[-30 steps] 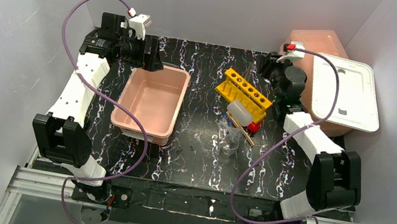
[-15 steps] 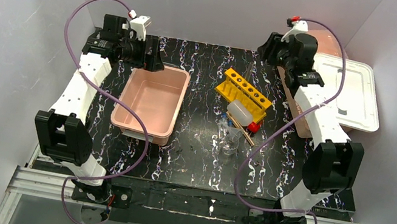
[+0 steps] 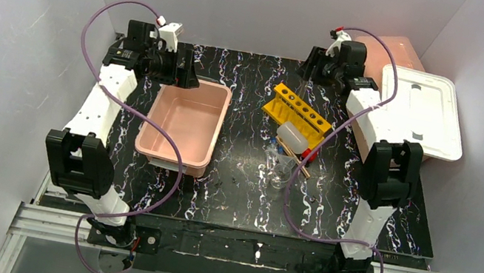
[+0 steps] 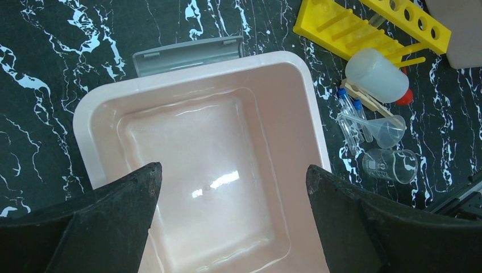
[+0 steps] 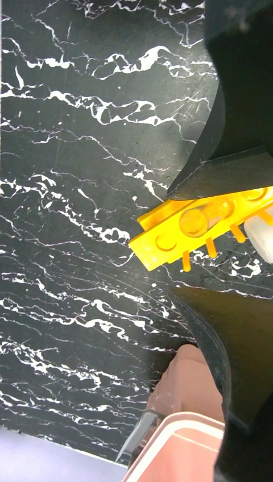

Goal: Organize the chemistry lab equipment

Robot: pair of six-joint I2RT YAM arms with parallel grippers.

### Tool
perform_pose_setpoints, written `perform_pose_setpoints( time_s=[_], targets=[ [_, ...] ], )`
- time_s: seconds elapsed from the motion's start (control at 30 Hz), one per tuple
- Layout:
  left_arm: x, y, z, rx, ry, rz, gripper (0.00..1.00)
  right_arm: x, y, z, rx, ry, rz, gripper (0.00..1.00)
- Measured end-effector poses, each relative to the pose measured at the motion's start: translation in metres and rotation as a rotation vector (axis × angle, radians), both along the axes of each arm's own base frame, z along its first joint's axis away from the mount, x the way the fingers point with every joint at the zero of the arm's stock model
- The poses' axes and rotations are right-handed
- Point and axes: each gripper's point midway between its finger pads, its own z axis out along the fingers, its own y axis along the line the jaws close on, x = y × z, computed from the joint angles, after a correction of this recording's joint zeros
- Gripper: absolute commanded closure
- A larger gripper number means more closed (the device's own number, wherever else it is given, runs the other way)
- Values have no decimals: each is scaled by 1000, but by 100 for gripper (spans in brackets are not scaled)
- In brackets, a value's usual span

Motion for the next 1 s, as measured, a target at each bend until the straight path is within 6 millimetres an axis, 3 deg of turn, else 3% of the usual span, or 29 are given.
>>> perform_pose_setpoints(
  time_s=[0.27, 0.6, 1.0],
  targets=[
    [1, 5, 0, -1, 0, 13, 2, 14, 9, 10, 26, -23, 22, 34],
    [2, 9, 0, -2, 0, 21, 2, 23, 26, -6, 69, 27, 129, 45],
    [2, 9, 0, -1, 1, 21, 2, 15, 21, -12, 95, 57, 182, 51]
  ],
)
